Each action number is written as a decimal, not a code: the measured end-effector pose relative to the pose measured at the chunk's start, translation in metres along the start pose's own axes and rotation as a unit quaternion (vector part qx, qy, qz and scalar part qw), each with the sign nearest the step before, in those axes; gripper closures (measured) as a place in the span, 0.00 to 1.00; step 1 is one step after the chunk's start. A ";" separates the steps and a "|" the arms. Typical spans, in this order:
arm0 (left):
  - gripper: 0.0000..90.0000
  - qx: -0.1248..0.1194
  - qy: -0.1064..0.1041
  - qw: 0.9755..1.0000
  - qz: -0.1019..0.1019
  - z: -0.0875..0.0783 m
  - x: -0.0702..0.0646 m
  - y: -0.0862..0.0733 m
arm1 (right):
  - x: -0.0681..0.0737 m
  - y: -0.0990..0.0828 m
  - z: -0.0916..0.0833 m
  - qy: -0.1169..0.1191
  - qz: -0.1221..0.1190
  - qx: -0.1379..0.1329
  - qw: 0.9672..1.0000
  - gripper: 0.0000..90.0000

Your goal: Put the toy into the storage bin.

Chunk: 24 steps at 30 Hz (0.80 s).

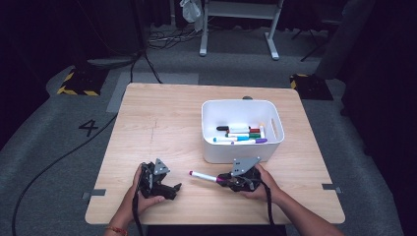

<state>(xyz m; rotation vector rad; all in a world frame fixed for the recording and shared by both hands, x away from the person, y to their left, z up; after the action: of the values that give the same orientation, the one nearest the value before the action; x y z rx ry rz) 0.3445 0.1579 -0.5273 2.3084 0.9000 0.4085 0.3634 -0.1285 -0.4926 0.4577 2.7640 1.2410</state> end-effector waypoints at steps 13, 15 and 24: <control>0.00 -0.001 -0.001 1.000 -0.002 0.000 0.000 0.000 | -0.004 0.020 -0.069 -0.013 -0.036 -0.039 0.998 0.84; 0.00 -0.002 -0.001 1.000 -0.004 0.001 0.000 0.000 | -0.007 0.023 -0.081 -0.024 -0.043 -0.040 0.998 0.84; 0.00 -0.001 -0.001 1.000 -0.004 0.001 0.000 0.000 | -0.027 0.042 -0.137 -0.054 -0.041 -0.062 0.996 0.84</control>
<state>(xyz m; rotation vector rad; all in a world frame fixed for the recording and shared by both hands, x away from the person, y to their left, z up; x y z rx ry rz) 0.3447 0.1572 -0.5275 2.3011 0.9075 0.4036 0.3725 -0.2090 -0.3712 0.3835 2.5725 1.3169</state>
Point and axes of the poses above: each handheld gripper's, and its own axes: z roughly forward along the jaws, y roughly out of its top, x roughly to its left, the point moved 3 cm from there along z, roughly forward along the jaws, and after that the axes turned 7 degrees about z, right-handed, at the moved point
